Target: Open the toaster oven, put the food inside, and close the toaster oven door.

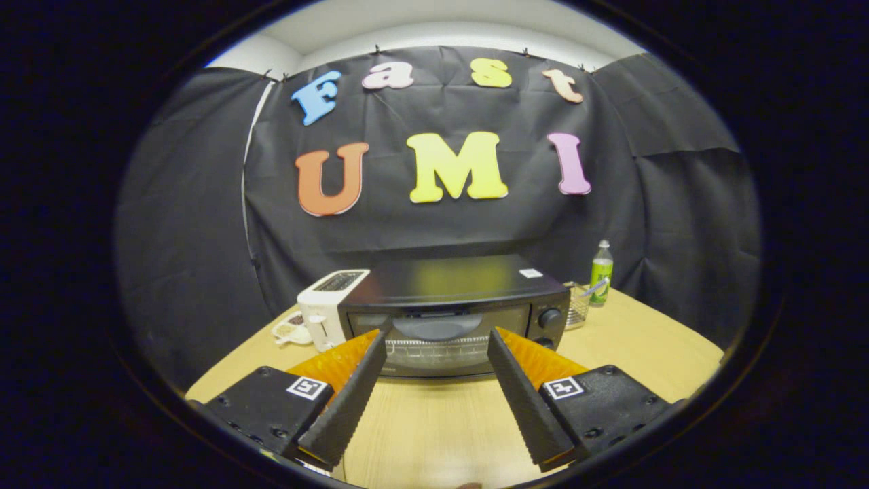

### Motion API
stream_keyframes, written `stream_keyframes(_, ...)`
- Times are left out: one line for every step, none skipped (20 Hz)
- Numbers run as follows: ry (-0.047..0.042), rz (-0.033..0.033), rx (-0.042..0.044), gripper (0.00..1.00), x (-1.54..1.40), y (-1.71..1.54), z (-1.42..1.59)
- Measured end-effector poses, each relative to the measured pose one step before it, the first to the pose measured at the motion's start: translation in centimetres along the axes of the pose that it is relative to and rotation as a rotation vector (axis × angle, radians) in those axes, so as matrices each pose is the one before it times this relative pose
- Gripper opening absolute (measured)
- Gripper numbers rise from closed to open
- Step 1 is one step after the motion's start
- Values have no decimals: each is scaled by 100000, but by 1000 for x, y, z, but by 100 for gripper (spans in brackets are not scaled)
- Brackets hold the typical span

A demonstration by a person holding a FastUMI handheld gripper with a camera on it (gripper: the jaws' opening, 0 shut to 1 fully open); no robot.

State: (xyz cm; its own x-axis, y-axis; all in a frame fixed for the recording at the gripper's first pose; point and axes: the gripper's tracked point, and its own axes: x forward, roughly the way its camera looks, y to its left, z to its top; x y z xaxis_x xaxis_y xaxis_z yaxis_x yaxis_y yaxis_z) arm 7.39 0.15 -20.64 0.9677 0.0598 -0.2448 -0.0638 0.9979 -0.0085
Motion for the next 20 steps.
stream_keyframes(-2138, -191, -204, 100, -1259, -314, 1642)
stream_keyframes(-2407, -1877, -797, 100, -1184, -506, 1763)
stream_keyframes(-1607, -1992, -1409, 100, -1051, -667, 1574)
stream_keyframes(-3086, -864, -1292, 100, -1131, -413, 1857)
stream_keyframes(-2368, -280, -1279, 100, -1064, -113, 1802)
stream_keyframes(-2708, -571, -68, 100, -1059, -357, 1822)
stream_keyframes(-1642, 850, 213, 100, -834, -172, 1560)
stream_keyframes(-1080, 1568, 6, 100, -882, -1, 1389)
stream_keyframes(-174, 1470, -250, 100, -752, 63, 1218)
stream_keyframes(-733, 1767, -913, 100, -927, 48, 1078)
stream_keyframes(-400, 993, -1388, 100, -701, -255, 759)
stream_keyframes(-829, -412, -1348, 100, -740, -406, 800)
stream_keyframes(-201, 136, -704, 100, -795, -100, 370)
stream_keyframes(-944, -122, -115, 100, -724, -97, 209)
stream_keyframes(445, -323, 138, 100, -370, -82, -54)
stream_keyframes(359, 615, 18, 100, -694, 56, -413)
stream_keyframes(812, 1150, 739, 100, -414, 191, -554)
stream_keyframes(261, 882, 1513, 100, -461, 229, -378)
stream_keyframes(-18, 1571, 1286, 100, -273, 185, -365)
stream_keyframes(-26, 549, 837, 100, -214, -35, -500)
